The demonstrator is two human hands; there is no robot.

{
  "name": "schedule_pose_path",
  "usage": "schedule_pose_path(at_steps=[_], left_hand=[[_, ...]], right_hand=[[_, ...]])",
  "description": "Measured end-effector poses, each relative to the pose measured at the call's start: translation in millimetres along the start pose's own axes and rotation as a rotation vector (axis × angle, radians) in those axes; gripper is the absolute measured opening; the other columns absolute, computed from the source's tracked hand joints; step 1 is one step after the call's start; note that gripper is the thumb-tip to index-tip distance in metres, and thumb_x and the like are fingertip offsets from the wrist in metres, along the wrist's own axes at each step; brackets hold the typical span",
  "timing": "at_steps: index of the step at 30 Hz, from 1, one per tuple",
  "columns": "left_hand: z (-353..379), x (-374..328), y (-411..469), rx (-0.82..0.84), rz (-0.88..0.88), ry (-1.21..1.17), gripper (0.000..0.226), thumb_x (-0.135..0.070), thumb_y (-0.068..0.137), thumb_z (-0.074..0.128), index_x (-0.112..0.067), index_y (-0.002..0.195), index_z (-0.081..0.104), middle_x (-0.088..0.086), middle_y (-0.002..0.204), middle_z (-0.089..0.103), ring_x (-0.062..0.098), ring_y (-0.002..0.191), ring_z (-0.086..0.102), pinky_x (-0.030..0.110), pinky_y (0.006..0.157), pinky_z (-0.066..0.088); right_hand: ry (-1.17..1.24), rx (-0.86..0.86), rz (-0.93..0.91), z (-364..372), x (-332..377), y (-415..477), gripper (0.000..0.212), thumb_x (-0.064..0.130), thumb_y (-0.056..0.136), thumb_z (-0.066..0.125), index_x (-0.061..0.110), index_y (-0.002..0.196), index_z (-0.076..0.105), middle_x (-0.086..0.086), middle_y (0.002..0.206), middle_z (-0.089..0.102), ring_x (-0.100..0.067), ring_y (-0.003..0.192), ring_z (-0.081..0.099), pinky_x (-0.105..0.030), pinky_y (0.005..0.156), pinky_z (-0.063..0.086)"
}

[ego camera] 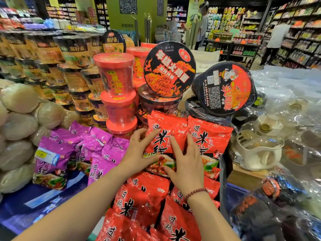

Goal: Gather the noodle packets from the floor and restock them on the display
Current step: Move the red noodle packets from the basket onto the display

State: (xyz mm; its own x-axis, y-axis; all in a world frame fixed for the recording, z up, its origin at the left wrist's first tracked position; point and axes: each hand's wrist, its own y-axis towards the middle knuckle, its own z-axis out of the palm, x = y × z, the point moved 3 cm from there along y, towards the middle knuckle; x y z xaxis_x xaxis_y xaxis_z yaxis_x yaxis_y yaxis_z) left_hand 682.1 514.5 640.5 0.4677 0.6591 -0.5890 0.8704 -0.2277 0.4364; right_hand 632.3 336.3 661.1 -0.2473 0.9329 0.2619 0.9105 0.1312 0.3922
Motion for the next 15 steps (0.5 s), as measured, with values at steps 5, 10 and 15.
schedule_pose_path(at_steps=[5, 10, 15], left_hand=[[-11.6, -5.1, 0.7, -0.089, 0.403, 0.47, 0.079, -0.063, 0.083, 0.053, -0.03, 0.151, 0.028, 0.001, 0.16, 0.02, 0.028, 0.147, 0.014, 0.048, 0.115, 0.024], [-6.6, 4.5, 6.1, 0.12, 0.338, 0.528, 0.084, -0.067, 0.085, 0.041, -0.037, 0.154, 0.002, -0.006, 0.162, 0.009, 0.03, 0.148, 0.014, 0.05, 0.115, 0.03], [-11.7, -2.3, 7.3, 0.224, 0.265, 0.571, 0.085, -0.068, 0.083, 0.036, -0.038, 0.152, -0.005, -0.007, 0.162, 0.004, 0.028, 0.15, 0.007, 0.048, 0.118, 0.023]], right_hand=[[-0.194, -0.046, -0.151, 8.9, -1.2, 3.3, 0.113, 0.053, 0.062, 0.082, 0.018, 0.152, 0.024, -0.009, 0.16, 0.016, -0.027, 0.147, 0.009, -0.044, 0.119, 0.012], [-0.176, 0.025, -0.117, 16.8, -4.4, 5.6, 0.116, 0.052, 0.064, 0.082, 0.018, 0.152, 0.015, -0.007, 0.16, 0.015, -0.026, 0.147, 0.011, -0.042, 0.116, 0.018], [-0.142, 0.094, -0.16, 5.8, 0.5, 5.3, 0.104, 0.051, 0.082, 0.067, 0.023, 0.153, -0.004, -0.001, 0.161, -0.01, -0.024, 0.149, -0.007, -0.04, 0.121, 0.005]])
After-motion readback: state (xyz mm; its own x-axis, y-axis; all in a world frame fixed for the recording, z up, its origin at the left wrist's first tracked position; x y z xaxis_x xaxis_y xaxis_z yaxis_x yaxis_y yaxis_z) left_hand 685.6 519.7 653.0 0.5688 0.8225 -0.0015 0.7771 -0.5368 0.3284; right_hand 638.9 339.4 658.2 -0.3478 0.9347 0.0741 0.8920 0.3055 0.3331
